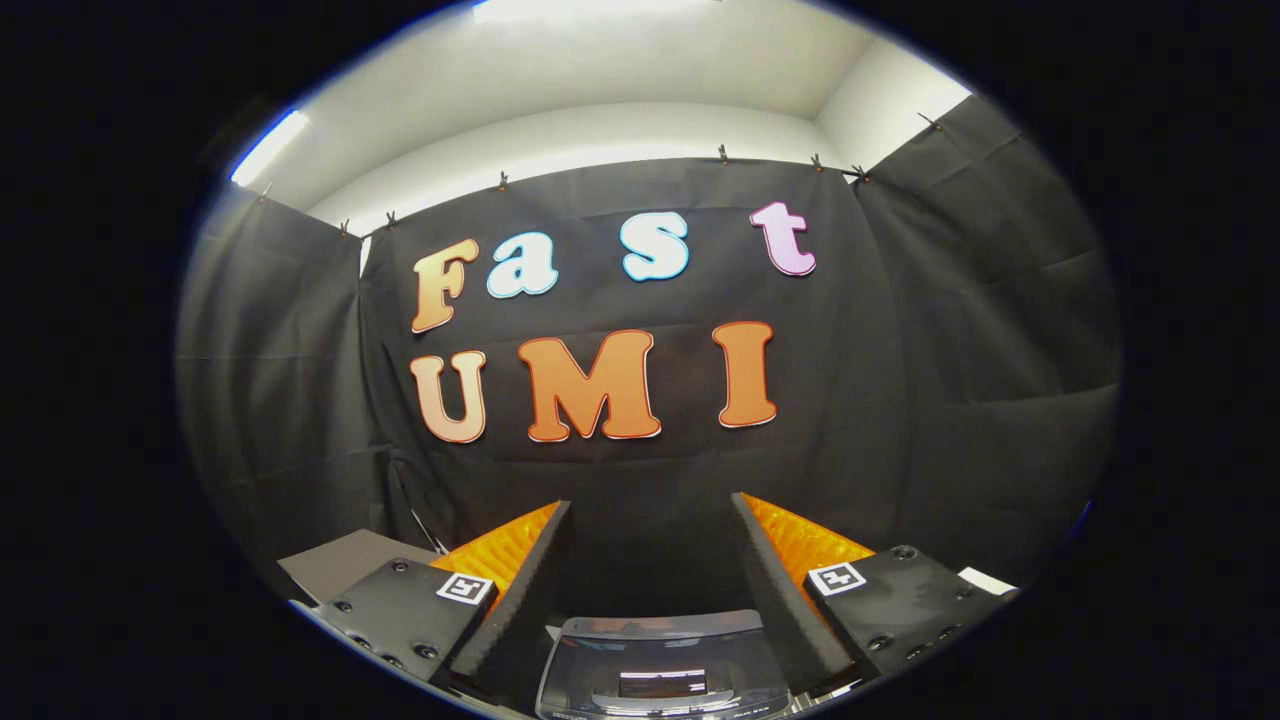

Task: Put the clothes into the washing machine and then close the washing machine lid.

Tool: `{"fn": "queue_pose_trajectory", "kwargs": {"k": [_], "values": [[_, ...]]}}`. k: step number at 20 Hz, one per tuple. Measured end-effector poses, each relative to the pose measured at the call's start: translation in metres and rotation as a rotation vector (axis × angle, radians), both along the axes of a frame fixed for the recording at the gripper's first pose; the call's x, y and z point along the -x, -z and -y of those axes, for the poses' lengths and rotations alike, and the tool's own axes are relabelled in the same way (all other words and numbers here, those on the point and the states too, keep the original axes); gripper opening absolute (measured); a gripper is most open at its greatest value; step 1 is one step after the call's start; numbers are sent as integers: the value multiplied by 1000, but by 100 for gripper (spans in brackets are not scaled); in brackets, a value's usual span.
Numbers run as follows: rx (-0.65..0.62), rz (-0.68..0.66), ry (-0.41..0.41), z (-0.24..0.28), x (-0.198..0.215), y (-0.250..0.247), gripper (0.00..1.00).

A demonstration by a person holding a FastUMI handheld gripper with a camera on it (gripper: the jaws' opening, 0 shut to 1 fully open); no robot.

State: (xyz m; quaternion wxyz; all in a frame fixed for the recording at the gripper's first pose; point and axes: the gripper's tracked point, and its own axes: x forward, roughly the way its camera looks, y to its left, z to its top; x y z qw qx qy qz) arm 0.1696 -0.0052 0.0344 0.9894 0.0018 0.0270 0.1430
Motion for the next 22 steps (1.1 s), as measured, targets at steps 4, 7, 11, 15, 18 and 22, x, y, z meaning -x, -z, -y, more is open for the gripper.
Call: {"fn": "queue_pose_trajectory", "kwargs": {"k": [4, 7, 11, 15, 18, 22], "values": [[-3, 0, -2, 7, 1, 4, 99], [4, -2, -9, 6, -2, 7, 99], [-5, -5, -6, 7, -4, 10, 99], [-9, -4, -4, 7, -7, 13, 99], [6, -1, -6, 6, -7, 14, 99], [0, -4, -10, 1, -9, 15, 99]]}}
